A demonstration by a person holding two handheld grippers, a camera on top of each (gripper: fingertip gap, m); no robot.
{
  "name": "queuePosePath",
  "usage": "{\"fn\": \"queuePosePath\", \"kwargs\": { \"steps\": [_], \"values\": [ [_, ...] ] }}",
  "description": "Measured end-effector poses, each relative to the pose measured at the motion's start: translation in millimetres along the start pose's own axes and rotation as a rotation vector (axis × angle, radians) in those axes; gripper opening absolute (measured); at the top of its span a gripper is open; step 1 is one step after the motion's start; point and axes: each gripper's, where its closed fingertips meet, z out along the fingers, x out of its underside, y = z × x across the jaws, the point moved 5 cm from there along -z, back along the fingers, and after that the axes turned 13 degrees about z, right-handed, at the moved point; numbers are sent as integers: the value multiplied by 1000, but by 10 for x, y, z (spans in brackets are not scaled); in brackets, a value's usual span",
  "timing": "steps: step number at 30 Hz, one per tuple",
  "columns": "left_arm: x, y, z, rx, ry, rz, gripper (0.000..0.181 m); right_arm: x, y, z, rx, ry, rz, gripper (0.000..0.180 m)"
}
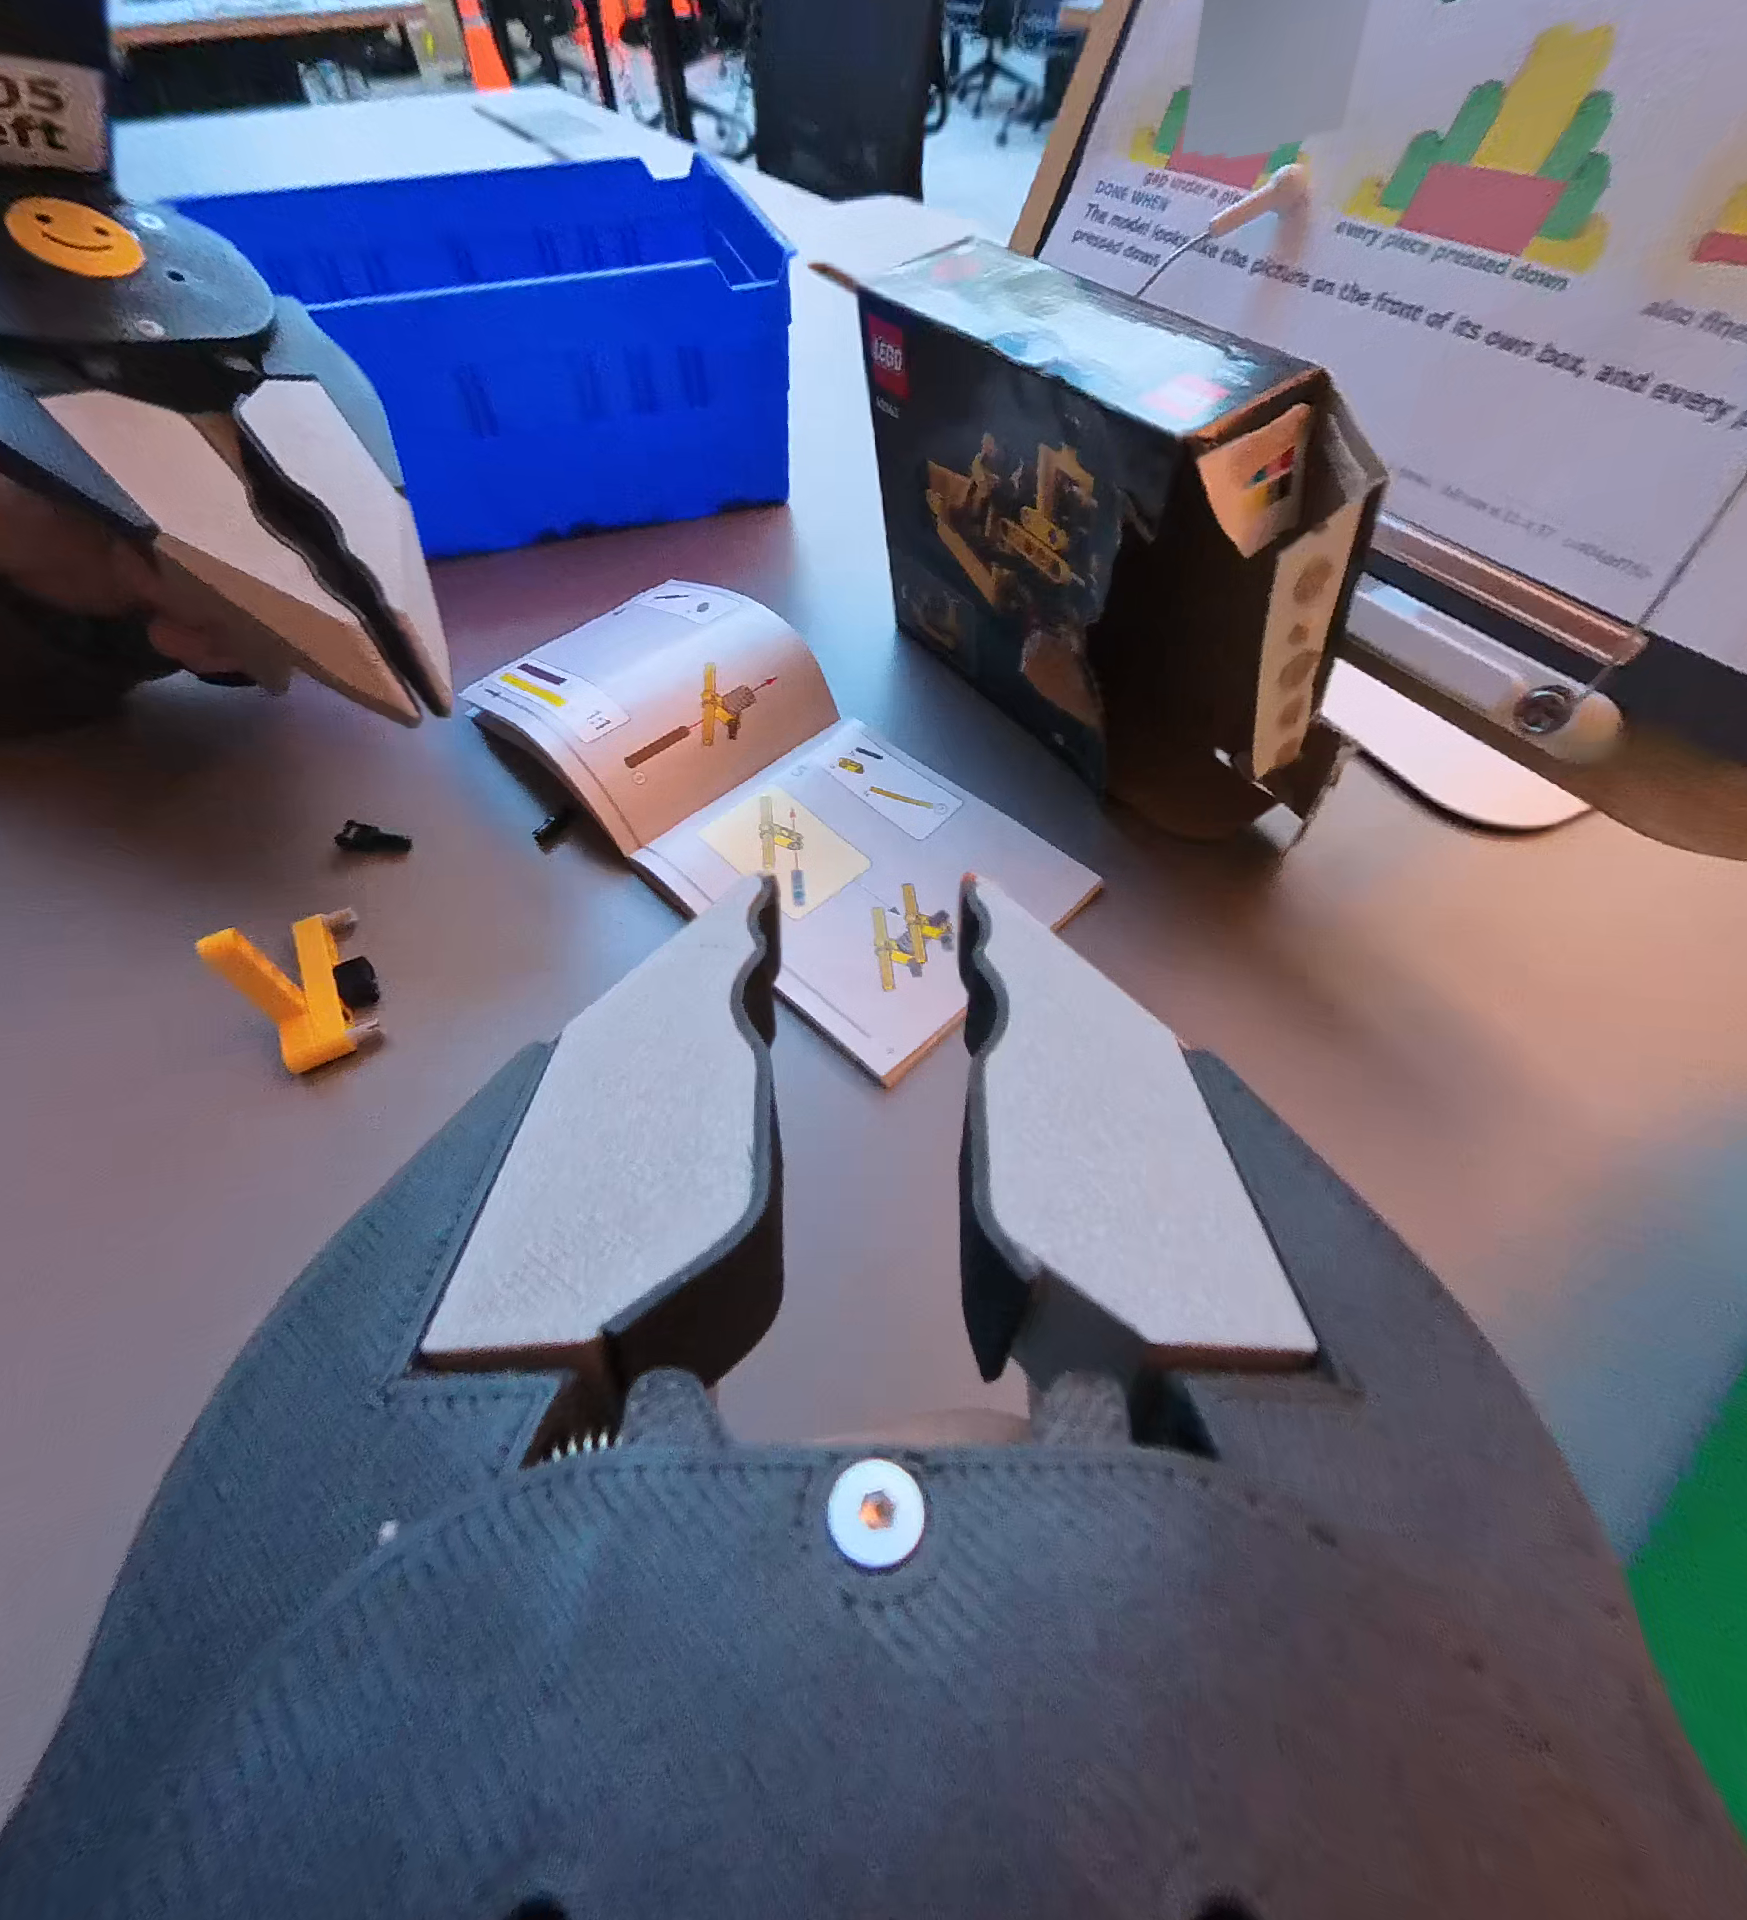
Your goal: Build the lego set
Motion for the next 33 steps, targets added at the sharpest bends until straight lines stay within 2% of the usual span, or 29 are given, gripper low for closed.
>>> {"fn": "queuePosePath", "kwargs": {
  "steps": [5, 12, 16, 20, 24, 33],
  "values": [
    [-79, 122, -84, -111, -51, 9, 0, -37, -53, -65, 37, -114, 50, 33],
    [-161, 225, -281, -245, -106, 25, 0, 1, -142, 40, 182, -114, 38, 42],
    [-369, 52, -703, -202, -237, -53, 1, 33, -201, 67, 266, -98, -6, 43],
    [-453, 43, -1291, -287, -264, -66, 14, 28, -198, 83, 261, -107, 5, 43],
    [-280, 187, -1724, -433, -196, -80, 22, 48, -216, 113, 273, -95, -6, 42],
    [317, 534, -2359, -632, 32, -149, 30, 62, -260, 111, 298, -93, -18, 42]
  ]
}}
